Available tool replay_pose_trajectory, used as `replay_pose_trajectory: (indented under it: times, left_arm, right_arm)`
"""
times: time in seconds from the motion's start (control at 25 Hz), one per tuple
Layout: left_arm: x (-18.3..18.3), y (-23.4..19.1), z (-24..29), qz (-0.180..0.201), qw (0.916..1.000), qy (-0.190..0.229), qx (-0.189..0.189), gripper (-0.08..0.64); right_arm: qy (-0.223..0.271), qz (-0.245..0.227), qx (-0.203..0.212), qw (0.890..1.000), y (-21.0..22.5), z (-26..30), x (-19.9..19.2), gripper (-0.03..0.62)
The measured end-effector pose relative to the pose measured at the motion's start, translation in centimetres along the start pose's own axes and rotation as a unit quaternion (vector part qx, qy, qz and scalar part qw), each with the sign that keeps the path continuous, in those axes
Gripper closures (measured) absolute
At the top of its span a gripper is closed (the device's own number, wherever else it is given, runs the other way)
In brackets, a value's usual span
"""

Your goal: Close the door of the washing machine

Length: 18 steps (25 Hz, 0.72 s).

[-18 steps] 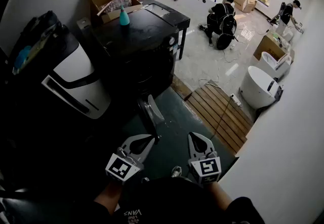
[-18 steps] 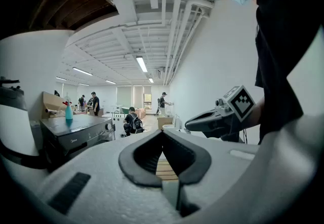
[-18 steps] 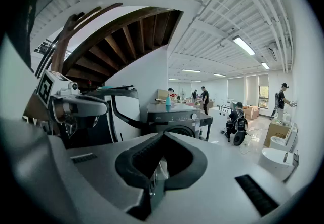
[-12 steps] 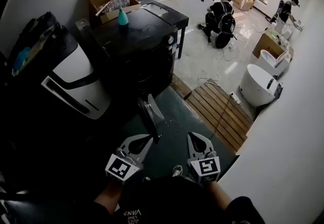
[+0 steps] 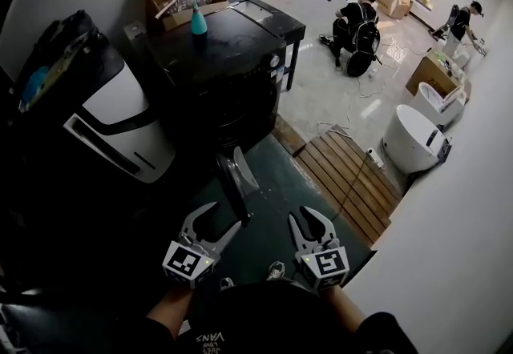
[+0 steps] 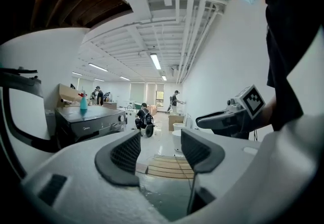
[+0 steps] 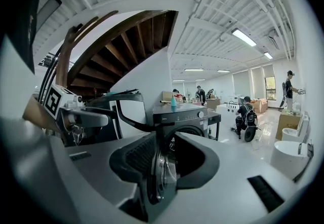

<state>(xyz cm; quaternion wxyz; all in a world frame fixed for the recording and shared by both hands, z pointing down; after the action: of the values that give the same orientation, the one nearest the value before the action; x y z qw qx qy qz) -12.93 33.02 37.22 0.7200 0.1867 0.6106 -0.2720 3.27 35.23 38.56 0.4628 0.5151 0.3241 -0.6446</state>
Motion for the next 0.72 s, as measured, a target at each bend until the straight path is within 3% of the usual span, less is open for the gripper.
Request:
replay_pose_trajectory:
  times: [0.08,0.44,0.72]
  left_arm:
    - [-0.7,-1.0,0.5,-0.010,0.9995,-0.004,0.028,0.301]
    - [-6.6,-4.8,2.4,-0.036,0.9922,-0.034,0.115,0.275]
    - [-9.8,-8.5,4.2,-0.043,0.9860,-0.070,0.145,0.279]
  right_arm:
    - [-0.004,-0.001,0.008,1.000,0.9,0.5,-0.4,0.471]
    - [-0.022,-0.015,0.060,0.998,5.2,3.0,-2.1,0.443]
    - [-0.029,0.007,0.055,0.998,7.3,6.5,-4.0,0.463]
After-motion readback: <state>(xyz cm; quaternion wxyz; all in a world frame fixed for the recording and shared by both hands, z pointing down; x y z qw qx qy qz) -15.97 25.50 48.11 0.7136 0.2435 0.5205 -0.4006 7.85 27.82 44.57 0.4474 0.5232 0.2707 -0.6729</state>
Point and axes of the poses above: the fingertips, and each gripper's own axes: z forward along the fingers, y to its right, x out of its top, the point moved 1 cm from there along -z, backward along the fingers
